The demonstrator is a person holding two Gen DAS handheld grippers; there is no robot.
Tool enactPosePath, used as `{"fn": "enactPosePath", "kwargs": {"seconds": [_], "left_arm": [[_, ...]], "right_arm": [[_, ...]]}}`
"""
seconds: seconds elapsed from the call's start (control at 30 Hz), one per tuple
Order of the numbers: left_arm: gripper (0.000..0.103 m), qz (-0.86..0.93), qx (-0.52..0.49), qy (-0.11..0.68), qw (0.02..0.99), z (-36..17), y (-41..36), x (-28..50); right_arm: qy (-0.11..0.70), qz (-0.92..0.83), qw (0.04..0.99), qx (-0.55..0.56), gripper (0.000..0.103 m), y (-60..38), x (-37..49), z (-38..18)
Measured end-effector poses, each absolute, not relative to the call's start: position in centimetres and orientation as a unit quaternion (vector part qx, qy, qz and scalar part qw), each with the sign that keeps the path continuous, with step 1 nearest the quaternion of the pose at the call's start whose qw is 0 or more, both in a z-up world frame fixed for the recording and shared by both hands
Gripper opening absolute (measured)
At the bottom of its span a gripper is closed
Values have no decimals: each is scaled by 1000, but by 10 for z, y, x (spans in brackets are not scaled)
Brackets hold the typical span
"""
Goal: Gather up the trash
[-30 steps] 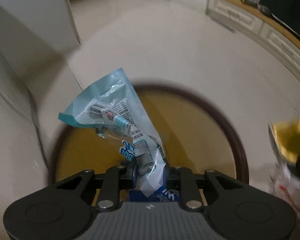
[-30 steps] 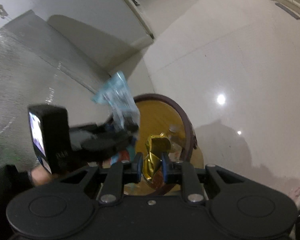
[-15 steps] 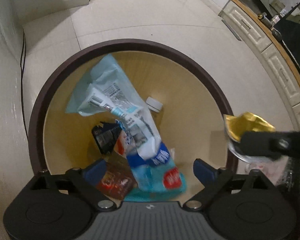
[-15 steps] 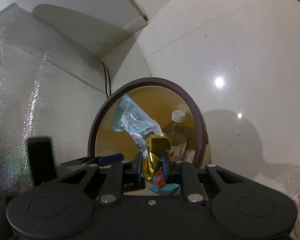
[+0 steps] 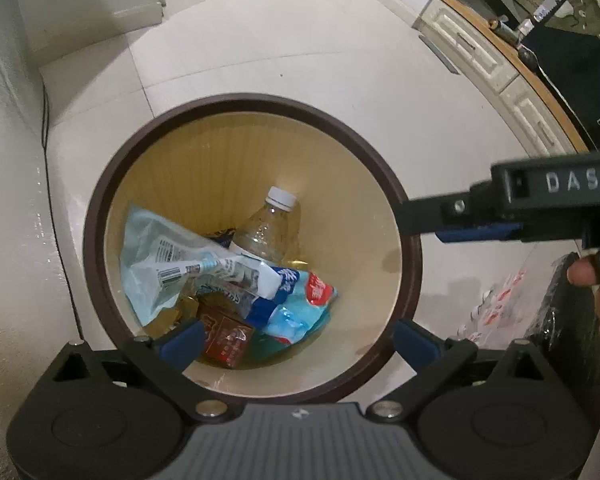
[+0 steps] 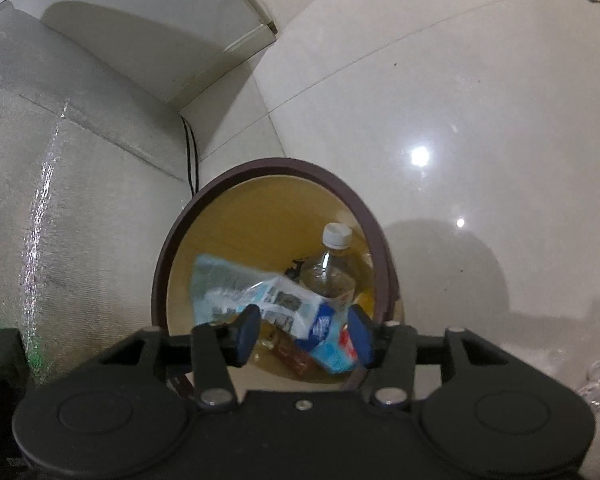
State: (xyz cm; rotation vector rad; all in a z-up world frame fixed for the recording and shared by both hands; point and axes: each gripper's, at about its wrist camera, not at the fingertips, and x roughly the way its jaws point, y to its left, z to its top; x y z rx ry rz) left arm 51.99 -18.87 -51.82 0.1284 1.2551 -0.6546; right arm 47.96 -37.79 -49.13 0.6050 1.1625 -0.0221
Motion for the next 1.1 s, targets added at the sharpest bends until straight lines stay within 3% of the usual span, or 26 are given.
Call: {"fn": "enactPosePath", "kwargs": {"seconds": [0.2, 0.4, 0.57, 0.63, 0.73, 1.1], "left_arm": [[103, -279, 47, 574, 768, -501, -184, 510], [103, -247, 27, 569, 784, -479, -170, 502], [103, -223, 25, 560, 798, -458, -160, 493], [103, -214, 21, 556, 803, -451, -156, 490], [103, -198, 23, 551, 810, -440, -151, 484], [103, -160, 27, 534, 830, -403, -142, 455]], "right_arm": [[553, 5, 792, 257, 50, -376, 471, -482], [545, 24, 809, 217, 59, -369, 461, -458], [537, 27, 821, 189, 81, -366, 453, -440], [535, 27, 826, 176, 85, -364, 450, -433], [533, 23, 831, 159, 100, -361, 444, -426], [528, 14, 839, 129, 103, -360, 418, -404]]}}
